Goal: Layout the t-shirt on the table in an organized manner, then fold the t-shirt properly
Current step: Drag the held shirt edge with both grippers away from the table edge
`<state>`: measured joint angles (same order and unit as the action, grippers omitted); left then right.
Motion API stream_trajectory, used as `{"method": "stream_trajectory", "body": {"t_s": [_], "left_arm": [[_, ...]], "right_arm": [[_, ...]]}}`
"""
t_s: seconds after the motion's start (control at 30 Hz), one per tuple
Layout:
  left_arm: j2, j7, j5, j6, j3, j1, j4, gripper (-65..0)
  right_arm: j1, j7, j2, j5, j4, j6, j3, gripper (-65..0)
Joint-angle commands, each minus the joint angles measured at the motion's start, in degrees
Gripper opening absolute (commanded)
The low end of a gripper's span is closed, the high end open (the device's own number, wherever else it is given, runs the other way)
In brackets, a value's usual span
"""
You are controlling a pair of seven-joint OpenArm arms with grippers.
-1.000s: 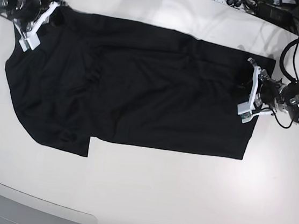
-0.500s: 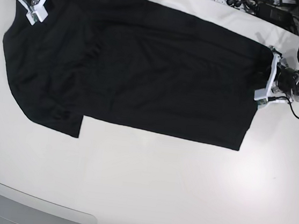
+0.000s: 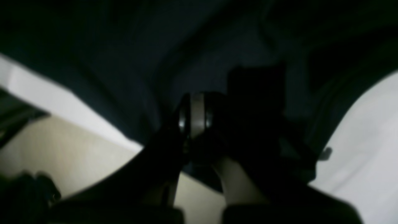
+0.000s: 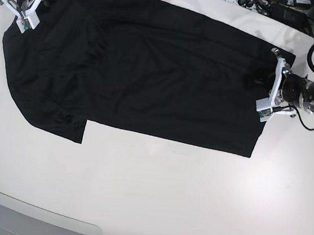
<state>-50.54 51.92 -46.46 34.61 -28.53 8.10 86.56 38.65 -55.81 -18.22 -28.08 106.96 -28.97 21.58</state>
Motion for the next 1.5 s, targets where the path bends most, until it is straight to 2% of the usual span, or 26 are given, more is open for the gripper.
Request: {"method": "stream_trajectory", "body": {"t_s": [0.0, 0.1, 0.2, 0.37, 0.43, 0.6, 0.8, 0.93, 1.13, 1.23, 1.37, 1.47], "left_arm": [[-0.72, -0.59, 0.83, -0.50, 0.50, -0.26, 0.07, -65.0], [0.44, -1.14, 3.85, -2.12, 0.50, -3.30, -0.15, -65.0], [1.03, -2.08, 6.78, -2.10, 0.50, -5.64, -0.17, -65.0], [1.03, -4.04, 11.54, -2.91, 0.50, -8.17, -0.17, -65.0], [1.01, -4.07, 11.61, -2.97, 0.50, -8.31, -0.17, -65.0], [0.85, -3.04, 11.93, -2.95, 0.50, -8.35, -0.17, -65.0], [-0.17, -1.92, 11.93, -2.71, 0.50, -10.34, -0.15, -65.0], [-0.24, -1.07, 11.93, -1.70, 0.48, -13.11, -0.15, -65.0], [-0.26, -0.44, 11.93, -1.20, 0.48, -14.27, -0.11, -65.0], [-0.31, 1.88, 11.93, -1.16, 0.50, -14.43, 0.20, -65.0], [-2.12, 2.38, 9.97, -1.16, 0.48, -15.30, 0.59, -65.0], [-3.45, 2.38, 7.85, -1.16, 0.48, -16.74, 0.61, -65.0]], "right_arm": [[0.24, 0.79, -0.59, 0.52, -0.02, 1.14, 0.39, -65.0], [0.22, 1.77, -0.50, 2.64, -2.19, 2.08, 0.39, -65.0], [-0.39, 4.35, -0.37, 2.54, -5.68, -0.26, 0.37, -65.0], [-4.11, 4.22, 1.60, 2.60, -13.92, -3.10, 0.37, -65.0], [-5.20, 4.11, 2.14, 2.60, -16.24, -4.83, 0.37, -65.0], [-5.31, 1.57, 2.14, 2.43, -16.59, -6.23, 0.37, -65.0], [-3.80, -3.80, 1.49, 1.22, -16.57, -6.23, 0.37, -65.0], [-0.94, -4.04, 0.11, -1.03, -14.51, -6.71, 0.39, -65.0], [2.95, -4.04, -0.04, -0.44, -8.07, -6.62, 0.39, -65.0], [3.78, -4.04, -0.04, 1.05, -6.51, -5.92, 0.39, -65.0], [3.69, -3.76, -0.39, 2.75, -6.49, -4.04, 0.39, -65.0], [3.56, -3.78, -1.27, 2.84, -6.49, -3.82, 0.39, -65.0]]}}
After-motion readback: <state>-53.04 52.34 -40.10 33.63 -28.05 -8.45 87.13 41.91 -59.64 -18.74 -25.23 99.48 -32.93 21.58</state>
